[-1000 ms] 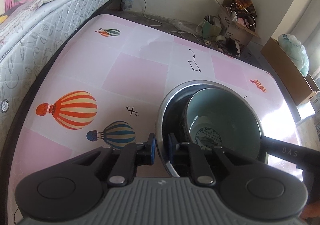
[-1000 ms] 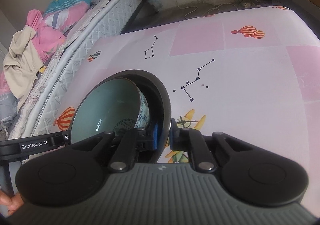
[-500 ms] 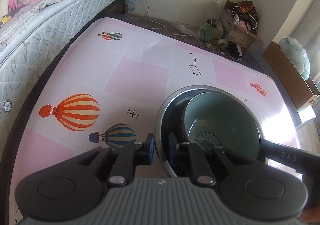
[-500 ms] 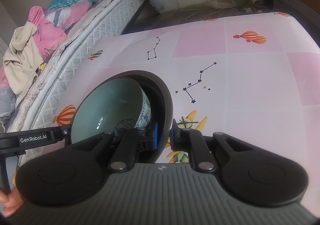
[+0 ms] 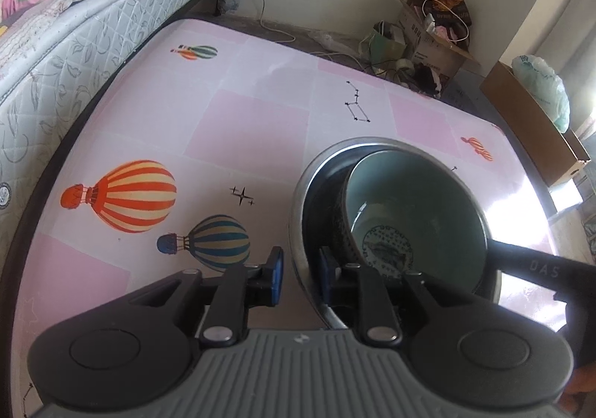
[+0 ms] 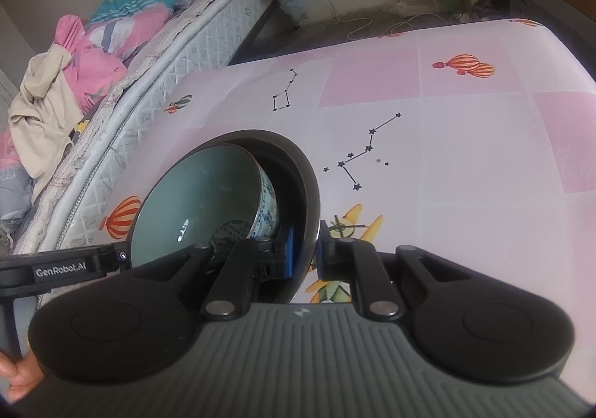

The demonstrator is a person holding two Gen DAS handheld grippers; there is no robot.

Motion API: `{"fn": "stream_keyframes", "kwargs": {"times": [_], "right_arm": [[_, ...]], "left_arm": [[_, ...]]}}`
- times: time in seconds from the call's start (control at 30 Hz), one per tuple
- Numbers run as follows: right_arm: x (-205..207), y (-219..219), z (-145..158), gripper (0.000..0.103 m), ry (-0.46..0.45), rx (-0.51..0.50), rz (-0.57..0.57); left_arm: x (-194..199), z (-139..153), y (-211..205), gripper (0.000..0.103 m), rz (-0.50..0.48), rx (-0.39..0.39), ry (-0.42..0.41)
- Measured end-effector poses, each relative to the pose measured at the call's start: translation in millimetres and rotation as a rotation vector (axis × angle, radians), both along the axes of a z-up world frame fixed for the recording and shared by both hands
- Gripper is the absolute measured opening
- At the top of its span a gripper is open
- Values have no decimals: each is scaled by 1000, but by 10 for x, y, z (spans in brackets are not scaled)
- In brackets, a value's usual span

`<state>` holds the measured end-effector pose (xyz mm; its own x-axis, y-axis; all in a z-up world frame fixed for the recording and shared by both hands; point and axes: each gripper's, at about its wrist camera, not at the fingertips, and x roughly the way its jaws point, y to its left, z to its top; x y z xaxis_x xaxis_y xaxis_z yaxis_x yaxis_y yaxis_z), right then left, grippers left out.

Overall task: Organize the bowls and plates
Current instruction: 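Lift and carry the steel bowl with teal bowl onto the stacked plate with both grippers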

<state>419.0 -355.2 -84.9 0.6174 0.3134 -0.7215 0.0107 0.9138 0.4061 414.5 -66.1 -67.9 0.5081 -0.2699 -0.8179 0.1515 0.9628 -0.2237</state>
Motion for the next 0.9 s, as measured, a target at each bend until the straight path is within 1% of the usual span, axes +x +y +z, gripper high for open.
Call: {"fn": "stream_keyframes", "kwargs": {"times": [0.1, 0.17, 0.23, 0.3, 0.4, 0.57, 0.9], "right_arm": [[23, 15, -3, 10, -1, 0, -2], [35, 20, -17, 10, -1, -2, 0], [49, 30, -35, 10, 0, -4, 1], [48, 52, -29, 10, -8, -20, 2], [28, 98, -13, 11, -21, -58, 12], [2, 126, 10, 11, -33, -64, 18], [-24, 130, 149, 12, -58, -65, 18]], "left_arm": [[15, -46, 6, 22, 11, -17, -1], [-6, -48, -13, 15, 5, -22, -15], [-28, -40, -48, 15, 7, 5, -30], [-44, -38, -56, 15, 5, 12, -40], [-50, -36, -44, 15, 4, 8, -43], [-63, -8, -27, 15, 10, 8, -51], [-110, 175, -26, 16, 15, 4, -87]]}}
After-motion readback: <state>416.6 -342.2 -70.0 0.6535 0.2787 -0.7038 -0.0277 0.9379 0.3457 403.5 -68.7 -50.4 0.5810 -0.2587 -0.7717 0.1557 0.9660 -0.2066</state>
